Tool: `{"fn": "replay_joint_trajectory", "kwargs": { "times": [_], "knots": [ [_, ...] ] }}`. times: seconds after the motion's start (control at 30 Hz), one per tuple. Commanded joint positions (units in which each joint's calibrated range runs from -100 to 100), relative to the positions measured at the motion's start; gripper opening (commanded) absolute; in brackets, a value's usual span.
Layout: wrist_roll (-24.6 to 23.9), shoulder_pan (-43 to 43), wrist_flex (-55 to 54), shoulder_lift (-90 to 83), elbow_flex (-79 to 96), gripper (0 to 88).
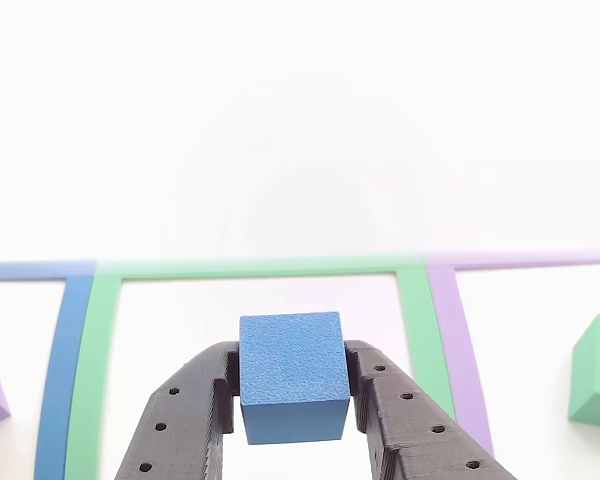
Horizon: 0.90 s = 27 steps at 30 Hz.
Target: Tower of hanoi
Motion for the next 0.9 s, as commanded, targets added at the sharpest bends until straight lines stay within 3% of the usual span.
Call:
{"fn": "replay_joint_trajectory", "kwargs": {
  "times": [0.0, 0.33, 0.87],
  "knots": [
    [0.4, -0.9, -8.4, 4.0, -0.3, 3.3],
    [0.4, -1.3, -20.4, 15.6, -0.9, 3.4],
    [0.4, -3.5, -30.7, 27.6, -3.8, 3.7]
  ]
}}
